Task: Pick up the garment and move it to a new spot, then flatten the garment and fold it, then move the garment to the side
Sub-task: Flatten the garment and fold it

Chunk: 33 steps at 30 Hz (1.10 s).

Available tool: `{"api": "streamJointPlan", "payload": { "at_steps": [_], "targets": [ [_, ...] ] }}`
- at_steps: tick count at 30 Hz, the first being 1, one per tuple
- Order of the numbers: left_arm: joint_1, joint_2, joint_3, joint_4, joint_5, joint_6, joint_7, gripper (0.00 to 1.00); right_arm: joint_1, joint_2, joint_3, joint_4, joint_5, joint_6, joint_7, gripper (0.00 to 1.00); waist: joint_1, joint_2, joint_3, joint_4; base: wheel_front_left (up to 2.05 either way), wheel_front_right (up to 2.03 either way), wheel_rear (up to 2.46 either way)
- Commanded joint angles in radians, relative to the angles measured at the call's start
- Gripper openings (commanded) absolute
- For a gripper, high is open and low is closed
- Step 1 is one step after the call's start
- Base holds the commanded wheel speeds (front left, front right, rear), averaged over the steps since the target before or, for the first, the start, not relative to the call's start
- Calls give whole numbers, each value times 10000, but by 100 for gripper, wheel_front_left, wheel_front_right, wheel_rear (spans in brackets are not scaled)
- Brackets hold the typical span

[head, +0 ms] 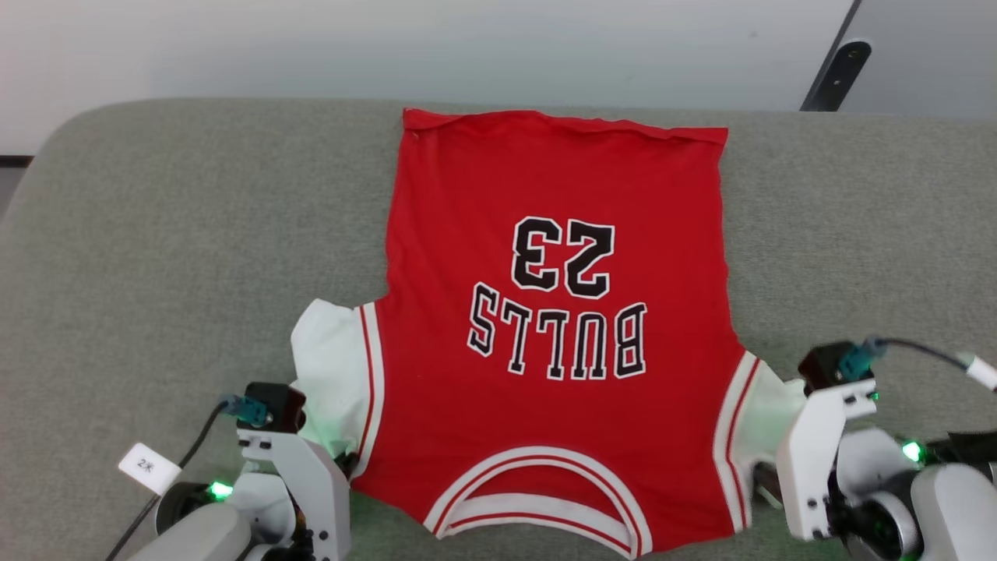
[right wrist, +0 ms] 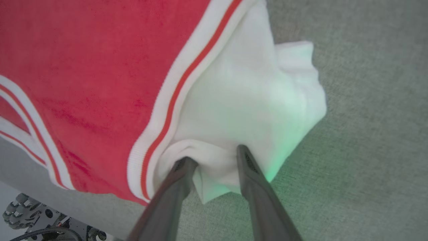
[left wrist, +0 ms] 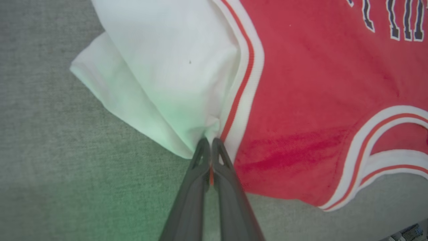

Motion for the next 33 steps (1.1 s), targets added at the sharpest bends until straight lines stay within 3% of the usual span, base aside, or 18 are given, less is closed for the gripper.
{"api": "streamJointPlan", "payload": {
  "at_steps": [1,4,11,15,18,22,26,33],
  "targets": [
    [-46,-112,-13,147,-54,-65,-53,0,-264,95,20,-12,140,-14,84,100,0,-1,-20,-86,0,0,0],
    [-50,-199,79,253,-140,-161,-193,0,-413,-178,200,-573,627,-14,137,100,0,-1,-41,-132,0,0,0],
    [-11,-219,392,345,-109,-265,-911,0,155,-522,-420,-2699,1332,-13,-603,100,0,-1,79,-213,0,0,0],
    [18,-186,676,211,-157,-189,-1399,0,53,-359,-1159,-3867,818,-13,-2215,100,0,-1,310,-315,0,0,0],
    [-40,-163,763,101,-31,-270,-1707,0,-442,-341,-1178,-4000,408,-13,-3285,100,0,-1,530,-331,0,0,0],
    [-353,-260,687,-125,173,-230,-1773,0,-1657,-403,-1146,-3204,90,-13,-4291,100,0,-1,917,-157,0,0,0],
    [-818,-447,555,-174,419,-370,-1713,0,-3231,-628,-1018,-1913,-60,-13,-4543,100,0,-1,1473,229,0,0,0],
    [-1627,-1012,275,-108,774,-652,-1683,0,-5983,-1064,-668,1006,-202,-13,-3756,100,0,-1,2519,953,0,0,0]
  ]
}}
